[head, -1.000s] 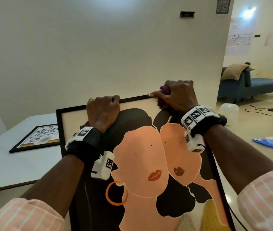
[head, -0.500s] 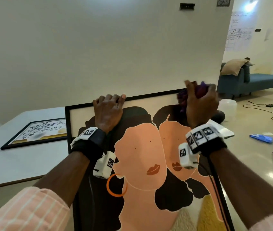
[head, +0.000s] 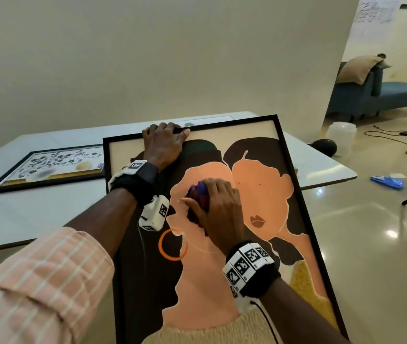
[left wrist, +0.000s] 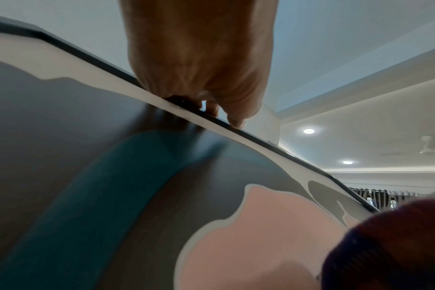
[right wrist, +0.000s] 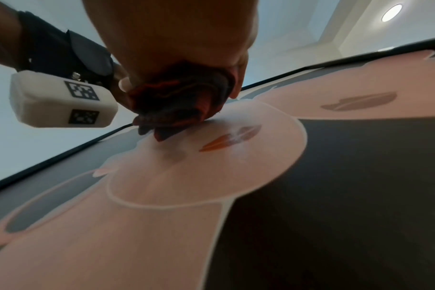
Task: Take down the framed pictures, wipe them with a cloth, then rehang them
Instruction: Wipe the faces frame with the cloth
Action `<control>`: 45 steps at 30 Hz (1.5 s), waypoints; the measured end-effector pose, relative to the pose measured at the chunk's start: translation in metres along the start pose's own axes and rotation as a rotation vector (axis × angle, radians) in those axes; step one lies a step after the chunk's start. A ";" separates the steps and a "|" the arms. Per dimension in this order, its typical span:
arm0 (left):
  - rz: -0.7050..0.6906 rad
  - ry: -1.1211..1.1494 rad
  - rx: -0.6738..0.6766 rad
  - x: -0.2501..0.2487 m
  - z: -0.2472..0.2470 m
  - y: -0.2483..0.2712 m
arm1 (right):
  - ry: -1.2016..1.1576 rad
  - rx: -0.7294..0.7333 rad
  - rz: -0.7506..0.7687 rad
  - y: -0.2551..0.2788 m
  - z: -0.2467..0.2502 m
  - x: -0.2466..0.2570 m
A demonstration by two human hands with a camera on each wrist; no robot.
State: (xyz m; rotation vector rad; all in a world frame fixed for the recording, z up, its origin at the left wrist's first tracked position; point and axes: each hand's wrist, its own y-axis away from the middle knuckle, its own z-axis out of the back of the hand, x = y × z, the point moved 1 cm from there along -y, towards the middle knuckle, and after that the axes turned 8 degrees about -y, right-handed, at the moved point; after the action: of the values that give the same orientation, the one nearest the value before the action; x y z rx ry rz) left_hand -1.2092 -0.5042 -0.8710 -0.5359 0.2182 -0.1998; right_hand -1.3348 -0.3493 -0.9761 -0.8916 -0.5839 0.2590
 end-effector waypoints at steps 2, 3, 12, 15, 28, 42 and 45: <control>0.009 0.010 0.000 0.003 -0.006 -0.003 | 0.011 0.031 -0.034 0.005 -0.008 -0.005; 0.009 0.011 0.000 0.003 -0.010 -0.004 | 0.011 0.044 -0.048 0.007 -0.011 -0.008; -0.037 -0.029 0.013 0.006 -0.032 -0.010 | 0.037 0.104 -0.072 0.019 -0.026 -0.031; -0.052 -0.071 0.018 0.007 -0.037 -0.007 | 0.050 0.125 -0.085 0.021 -0.031 -0.035; 0.054 0.061 -0.092 0.013 -0.036 0.089 | 0.122 0.112 -0.128 0.051 -0.014 -0.032; 0.814 0.383 0.220 0.066 -0.034 0.337 | 0.254 0.662 -0.082 0.178 0.064 0.016; 0.852 0.380 0.207 0.065 -0.025 0.322 | 0.300 0.828 -0.087 0.177 0.078 0.027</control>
State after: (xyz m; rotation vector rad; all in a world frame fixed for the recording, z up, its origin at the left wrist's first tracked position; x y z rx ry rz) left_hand -1.1108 -0.2610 -1.0705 -0.1603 0.7634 0.5077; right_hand -1.3532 -0.1784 -1.0684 -0.0949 -0.1919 0.2511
